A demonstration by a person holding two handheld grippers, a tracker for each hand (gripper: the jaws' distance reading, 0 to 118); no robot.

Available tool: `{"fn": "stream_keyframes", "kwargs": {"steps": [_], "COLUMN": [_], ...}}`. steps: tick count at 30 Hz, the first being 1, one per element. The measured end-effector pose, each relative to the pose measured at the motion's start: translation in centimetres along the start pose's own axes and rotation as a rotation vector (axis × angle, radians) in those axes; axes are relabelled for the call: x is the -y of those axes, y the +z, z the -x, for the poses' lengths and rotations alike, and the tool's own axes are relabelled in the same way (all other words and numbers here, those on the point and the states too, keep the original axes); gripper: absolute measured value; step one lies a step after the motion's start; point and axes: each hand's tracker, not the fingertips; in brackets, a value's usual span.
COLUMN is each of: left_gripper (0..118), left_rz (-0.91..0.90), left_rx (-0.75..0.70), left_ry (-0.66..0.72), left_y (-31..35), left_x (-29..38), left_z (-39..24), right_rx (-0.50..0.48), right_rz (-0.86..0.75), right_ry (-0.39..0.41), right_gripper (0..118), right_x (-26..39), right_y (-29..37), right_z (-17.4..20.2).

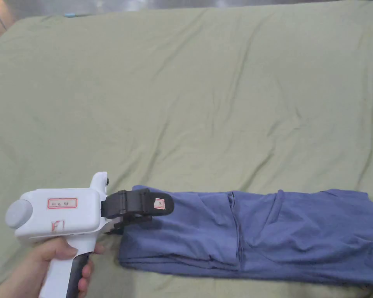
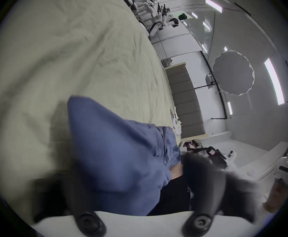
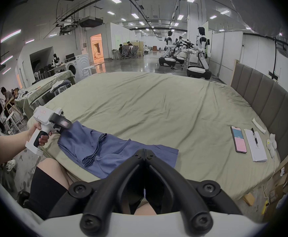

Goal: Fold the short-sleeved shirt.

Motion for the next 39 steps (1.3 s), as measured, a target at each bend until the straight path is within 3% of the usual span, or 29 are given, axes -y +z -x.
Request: {"fn": "stream_keyframes", "kwargs": {"steps": [1,2,4,8,12,14,18,23,26,30,39], "left_gripper": [40,6,6,6,6,6,6,6,6,6,9], "left_rz": [-0.016,-0.069,0.035,-0.027,-0.100,-0.139,-0.143,-0.091,-0.071,0.028,0.137], "left_rx": [-0.080,-0.194,-0.063,-0.148,-0.188,-0.280,-0.451,-0.611,-0.600,-0.684,-0.711], "left_ry": [-0.038,-0.084,0.003,-0.121,-0.035,-0.060,0.041,-0.084,-0.077,-0.174,-0.253], "left_y": [0.1,0.3,0.4,2.5,6.2,8.3,11.0,9.1,5.8,-1.3,-16.3], "left_x": [-0.1,-0.2,-0.3,0.4,0.3,0.2,-0.3,-0.4,-0.8,0.1,0.8], "left_z": [-1.0,-1.8,-1.8,-4.2,-5.4,-6.4,-6.5,-11.6,-15.9,-22.1,-23.8], "right_rx": [0.000,-0.004,-0.009,-0.017,-0.051,-0.102,-0.140,-0.160,-0.161,-0.141,-0.091], "right_rz": [-0.002,-0.003,-0.004,-0.004,-0.037,-0.068,-0.090,-0.099,-0.110,-0.122,-0.127], "right_ry": [0.004,0.006,0.008,0.008,0.008,0.007,-0.003,-0.012,-0.042,-0.076,-0.114], "right_gripper": [0,0,0,0,0,0,0,0,0,0,0], "right_x": [-0.1,-0.1,-0.1,0.1,-0.1,-0.2,0.5,1.6,2.5,3.6,6.5], "right_y": [0.1,0.3,0.3,0.3,1.1,1.3,0.7,1.0,1.6,2.1,4.6], "right_z": [0.1,0.2,0.4,0.8,1.2,1.1,-0.2,-2.4,-4.5,-7.3,-12.3]}}
